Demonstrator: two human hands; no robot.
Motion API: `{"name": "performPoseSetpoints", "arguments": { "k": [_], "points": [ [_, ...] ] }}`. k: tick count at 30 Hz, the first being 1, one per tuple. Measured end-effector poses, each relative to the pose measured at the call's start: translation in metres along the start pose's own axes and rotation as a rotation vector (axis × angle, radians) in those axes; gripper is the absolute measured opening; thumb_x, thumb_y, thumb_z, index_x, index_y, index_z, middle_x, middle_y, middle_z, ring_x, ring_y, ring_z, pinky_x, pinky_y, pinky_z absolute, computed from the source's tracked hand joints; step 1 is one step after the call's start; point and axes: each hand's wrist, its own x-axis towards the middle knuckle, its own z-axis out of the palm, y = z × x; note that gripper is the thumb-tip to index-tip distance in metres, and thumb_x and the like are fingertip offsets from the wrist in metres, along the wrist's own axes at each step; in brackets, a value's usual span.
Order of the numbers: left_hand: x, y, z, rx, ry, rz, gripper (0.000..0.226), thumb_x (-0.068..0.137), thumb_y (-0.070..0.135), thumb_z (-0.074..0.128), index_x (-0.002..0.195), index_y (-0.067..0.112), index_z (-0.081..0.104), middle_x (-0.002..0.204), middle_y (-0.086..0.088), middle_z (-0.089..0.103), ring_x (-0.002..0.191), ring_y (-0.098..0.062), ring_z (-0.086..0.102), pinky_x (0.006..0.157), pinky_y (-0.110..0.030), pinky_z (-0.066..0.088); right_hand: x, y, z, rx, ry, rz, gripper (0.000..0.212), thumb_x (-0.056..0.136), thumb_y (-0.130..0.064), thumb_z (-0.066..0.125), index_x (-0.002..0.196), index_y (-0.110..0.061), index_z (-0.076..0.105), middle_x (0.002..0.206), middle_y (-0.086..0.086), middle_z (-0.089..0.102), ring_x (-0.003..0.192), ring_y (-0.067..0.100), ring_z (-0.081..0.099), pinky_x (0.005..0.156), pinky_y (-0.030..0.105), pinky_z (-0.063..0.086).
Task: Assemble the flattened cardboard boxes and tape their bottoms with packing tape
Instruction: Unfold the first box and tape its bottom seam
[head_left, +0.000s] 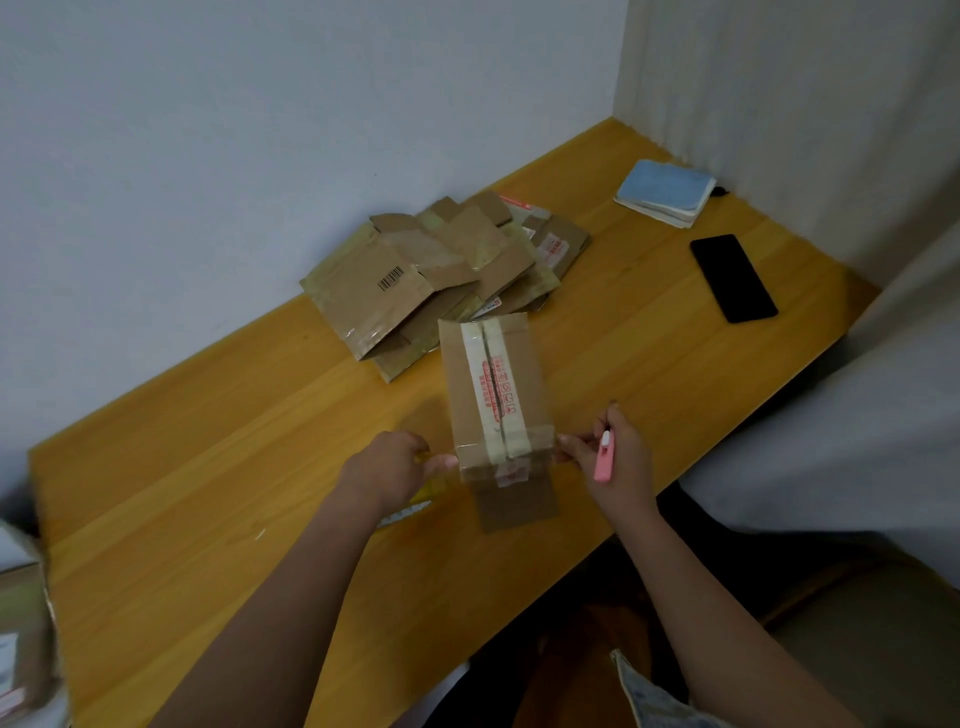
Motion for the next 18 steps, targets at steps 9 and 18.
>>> {"name": "performPoseSetpoints", "arguments": {
  "k": [9,18],
  "points": [
    [-0.006,0.001,-0.002,-0.048,-0.019,-0.01,0.084,0.072,0.074,0.038,0.124,0.013,0.063,0.128,-0.005,0.061,0.114,-0.022,0.057,0.09,-0.044,0.051,-0.001,-0.009,-0.005,-0.126,0.053,-0.081,0.044,0.079,-0.008,0.078,0.074,-0.02,0.036,0.073,-0.005,0.061,0.063,-0.008,0.056,0.055,0.007,0.039],
    [-0.003,0.012,0.005,-0.024,0.012,0.036,0.056,0.093,0.057,0.046,0.12,0.012,0.065,0.123,-0.004,0.063,0.109,-0.022,0.059,0.086,-0.043,0.052,-0.009,-0.019,0.01,-0.126,0.139,-0.143,0.03,0.091,-0.014,0.064,0.072,-0.014,0.041,0.061,-0.001,0.045,0.047,0.004,0.04,0.043,0.015,0.032]
  ]
}}
